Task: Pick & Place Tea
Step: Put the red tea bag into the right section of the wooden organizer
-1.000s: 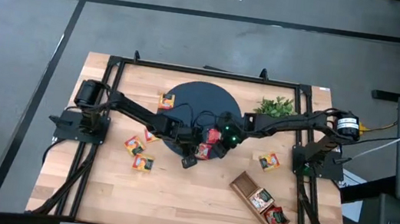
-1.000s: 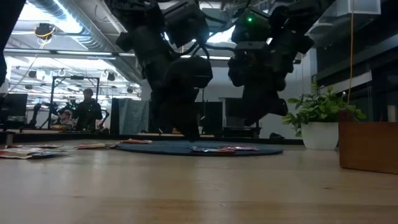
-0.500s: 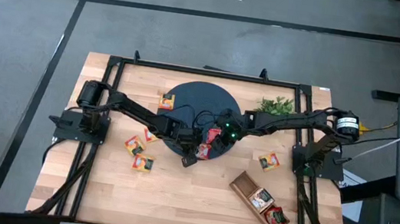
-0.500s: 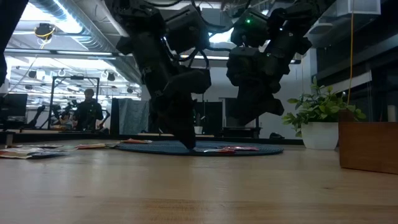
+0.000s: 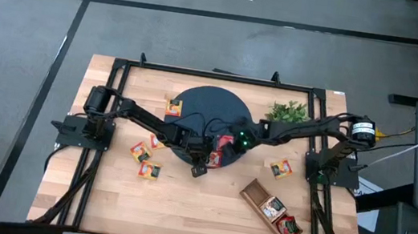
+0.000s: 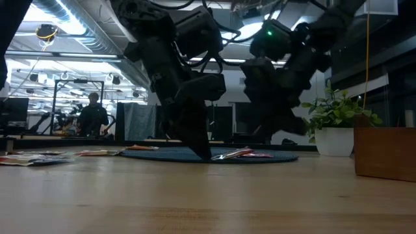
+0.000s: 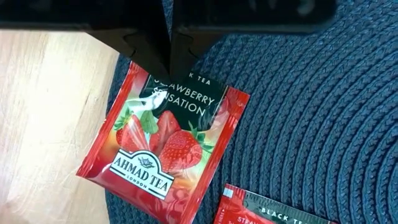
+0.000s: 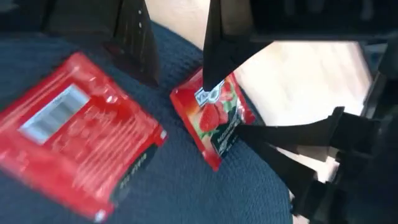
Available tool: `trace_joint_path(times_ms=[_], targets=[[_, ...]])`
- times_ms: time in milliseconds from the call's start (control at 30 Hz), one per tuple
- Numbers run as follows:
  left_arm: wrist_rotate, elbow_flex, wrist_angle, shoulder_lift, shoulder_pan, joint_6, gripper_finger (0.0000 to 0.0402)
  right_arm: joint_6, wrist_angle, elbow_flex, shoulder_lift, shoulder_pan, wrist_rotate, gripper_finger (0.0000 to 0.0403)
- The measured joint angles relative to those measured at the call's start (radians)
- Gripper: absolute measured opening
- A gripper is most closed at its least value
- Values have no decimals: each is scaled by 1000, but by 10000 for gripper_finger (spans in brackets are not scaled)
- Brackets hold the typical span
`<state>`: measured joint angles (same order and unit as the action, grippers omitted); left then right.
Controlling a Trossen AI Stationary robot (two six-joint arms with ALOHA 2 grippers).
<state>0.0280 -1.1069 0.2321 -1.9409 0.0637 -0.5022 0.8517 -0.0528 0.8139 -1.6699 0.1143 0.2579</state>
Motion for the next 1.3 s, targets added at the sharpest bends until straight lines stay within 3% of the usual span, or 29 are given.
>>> trace_joint_path(times_ms=[167,1067,1300], targets=[[4,1,2,-1,2,0,4,87,121,-72,0,0,23,118],[6,4,-55,-4,2,-61,5,140,253,-82,-73,-1,51,117],[8,4,-55,-1,2,-61,2,138,254,-82,-73,-2,59,56]])
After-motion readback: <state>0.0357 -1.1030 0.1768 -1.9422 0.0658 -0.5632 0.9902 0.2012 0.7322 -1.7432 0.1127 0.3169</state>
